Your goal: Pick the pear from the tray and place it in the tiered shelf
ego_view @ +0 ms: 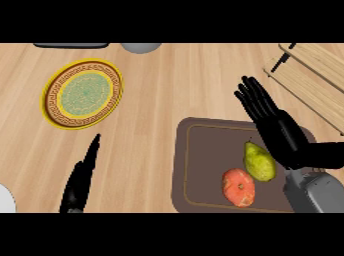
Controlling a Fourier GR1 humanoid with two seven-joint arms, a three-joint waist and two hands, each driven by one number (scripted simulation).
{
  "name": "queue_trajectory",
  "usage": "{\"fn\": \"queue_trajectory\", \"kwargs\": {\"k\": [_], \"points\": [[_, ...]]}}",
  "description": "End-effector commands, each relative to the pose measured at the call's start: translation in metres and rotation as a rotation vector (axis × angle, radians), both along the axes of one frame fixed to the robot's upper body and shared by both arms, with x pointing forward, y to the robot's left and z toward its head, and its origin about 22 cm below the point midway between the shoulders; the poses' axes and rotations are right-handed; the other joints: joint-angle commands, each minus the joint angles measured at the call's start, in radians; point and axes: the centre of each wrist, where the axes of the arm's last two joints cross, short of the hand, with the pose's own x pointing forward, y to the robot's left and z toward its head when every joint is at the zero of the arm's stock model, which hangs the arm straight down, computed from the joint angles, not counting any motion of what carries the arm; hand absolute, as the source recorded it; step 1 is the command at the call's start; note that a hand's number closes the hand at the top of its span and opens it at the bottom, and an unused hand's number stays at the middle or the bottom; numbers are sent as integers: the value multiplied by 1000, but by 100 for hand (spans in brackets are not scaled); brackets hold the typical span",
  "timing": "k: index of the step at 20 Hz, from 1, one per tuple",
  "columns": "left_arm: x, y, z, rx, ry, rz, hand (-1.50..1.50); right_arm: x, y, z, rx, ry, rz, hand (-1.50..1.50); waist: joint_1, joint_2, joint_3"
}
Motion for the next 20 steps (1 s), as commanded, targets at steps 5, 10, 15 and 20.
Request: {"fn": "queue_trajectory", "kwargs": {"k": [5,10,15,20], "points": [[17,83,54,25,-128,60,0,11,34,8,-271,-156,-176,150,4,-34,2],[12,90,49,-11,-92,115,0,3,-42,-32,-606,-166,-763,150,-52,-50,-5],[18,121,61,-53,-94,67,0,-37,68,-44,-570,-139,-664,-150,-22,-35,0],[17,130,66,-31,-81,109,0,-61,46,-54,-847,-104,-771,-150,-51,-44,-5]]}}
